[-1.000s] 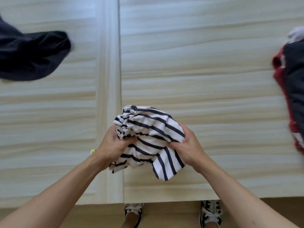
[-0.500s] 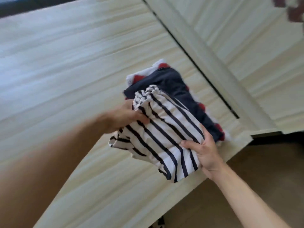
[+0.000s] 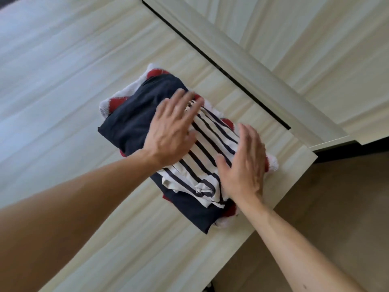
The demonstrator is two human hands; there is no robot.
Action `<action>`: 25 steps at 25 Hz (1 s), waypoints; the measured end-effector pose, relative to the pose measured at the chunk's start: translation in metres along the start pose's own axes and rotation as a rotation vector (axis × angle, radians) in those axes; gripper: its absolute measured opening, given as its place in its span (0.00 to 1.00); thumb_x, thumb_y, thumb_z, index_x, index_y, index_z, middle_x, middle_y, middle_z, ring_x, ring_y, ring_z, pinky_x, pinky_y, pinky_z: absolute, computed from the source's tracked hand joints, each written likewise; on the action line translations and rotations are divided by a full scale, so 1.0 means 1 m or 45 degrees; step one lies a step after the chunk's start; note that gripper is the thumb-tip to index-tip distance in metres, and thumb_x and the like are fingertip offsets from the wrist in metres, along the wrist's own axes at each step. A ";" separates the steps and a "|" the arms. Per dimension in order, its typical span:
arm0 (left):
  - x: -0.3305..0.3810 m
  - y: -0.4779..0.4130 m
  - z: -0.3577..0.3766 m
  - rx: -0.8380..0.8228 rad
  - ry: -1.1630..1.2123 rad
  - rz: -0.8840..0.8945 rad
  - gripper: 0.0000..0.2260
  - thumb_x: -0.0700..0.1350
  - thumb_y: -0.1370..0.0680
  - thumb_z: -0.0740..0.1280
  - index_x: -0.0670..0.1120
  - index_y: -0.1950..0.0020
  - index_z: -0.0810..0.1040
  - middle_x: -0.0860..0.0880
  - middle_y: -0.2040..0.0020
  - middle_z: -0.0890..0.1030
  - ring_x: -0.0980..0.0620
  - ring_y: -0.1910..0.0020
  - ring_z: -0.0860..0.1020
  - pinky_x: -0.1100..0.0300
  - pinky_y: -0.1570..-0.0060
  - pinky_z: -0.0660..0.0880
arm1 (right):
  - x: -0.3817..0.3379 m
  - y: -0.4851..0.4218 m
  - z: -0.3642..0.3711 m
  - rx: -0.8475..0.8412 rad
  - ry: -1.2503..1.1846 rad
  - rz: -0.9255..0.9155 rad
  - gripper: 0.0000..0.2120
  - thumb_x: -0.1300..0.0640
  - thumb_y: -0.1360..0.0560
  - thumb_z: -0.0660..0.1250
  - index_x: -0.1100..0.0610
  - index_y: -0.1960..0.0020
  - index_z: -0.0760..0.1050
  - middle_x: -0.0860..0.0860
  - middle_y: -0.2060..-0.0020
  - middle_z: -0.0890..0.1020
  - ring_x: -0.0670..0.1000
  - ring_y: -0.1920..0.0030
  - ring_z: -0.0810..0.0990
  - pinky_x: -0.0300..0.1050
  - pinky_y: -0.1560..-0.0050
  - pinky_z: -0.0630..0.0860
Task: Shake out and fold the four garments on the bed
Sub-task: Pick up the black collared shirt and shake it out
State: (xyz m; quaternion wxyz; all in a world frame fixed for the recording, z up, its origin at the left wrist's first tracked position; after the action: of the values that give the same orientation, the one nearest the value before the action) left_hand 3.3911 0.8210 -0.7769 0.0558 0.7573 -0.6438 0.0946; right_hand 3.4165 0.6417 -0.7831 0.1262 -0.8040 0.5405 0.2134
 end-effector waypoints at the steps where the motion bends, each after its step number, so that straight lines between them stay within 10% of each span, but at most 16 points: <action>1: 0.009 0.004 0.015 -0.092 -0.069 0.131 0.31 0.59 0.18 0.55 0.53 0.17 0.49 0.48 0.16 0.49 0.45 0.17 0.44 0.40 0.20 0.46 | -0.010 0.004 0.013 -0.044 0.022 -0.105 0.40 0.41 0.22 0.63 0.54 0.18 0.50 0.57 0.19 0.54 0.56 0.19 0.50 0.60 0.20 0.52; 10: -0.042 0.022 0.081 -0.534 -0.107 0.083 0.43 0.75 0.25 0.51 0.59 0.20 0.32 0.55 0.19 0.31 0.45 0.19 0.35 0.38 0.21 0.47 | 0.021 0.031 0.087 -0.299 0.311 -0.206 0.48 0.23 0.26 0.48 0.50 0.18 0.37 0.55 0.18 0.41 0.55 0.19 0.38 0.63 0.21 0.43; 14: -0.065 0.068 0.017 -0.256 0.040 -0.135 0.41 0.70 0.21 0.52 0.54 0.18 0.35 0.51 0.18 0.34 0.47 0.19 0.35 0.40 0.20 0.48 | 0.000 0.042 0.063 -0.322 0.281 -0.241 0.46 0.25 0.24 0.47 0.51 0.19 0.34 0.55 0.19 0.39 0.54 0.19 0.38 0.63 0.21 0.43; 25: -0.246 0.652 -0.066 -0.113 0.034 -1.548 0.42 0.59 0.25 0.60 0.43 0.17 0.48 0.42 0.17 0.47 0.41 0.18 0.50 0.50 0.22 0.51 | -0.299 0.286 0.148 -0.588 -0.260 -0.650 0.44 0.41 0.38 0.64 0.56 0.25 0.61 0.59 0.27 0.63 0.59 0.32 0.66 0.59 0.41 0.76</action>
State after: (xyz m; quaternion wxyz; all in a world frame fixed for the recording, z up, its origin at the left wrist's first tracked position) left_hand 2.7060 0.9645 -0.7900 0.1394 0.9849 -0.0989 0.0285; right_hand 3.0245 0.8403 -0.7616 0.0439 -0.8950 0.2441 0.3708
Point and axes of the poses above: each hand's wrist, its own y-axis away from the middle knuckle, its own z-axis out of the palm, x = y × z, the point moved 9 cm from there along -y, towards the middle knuckle
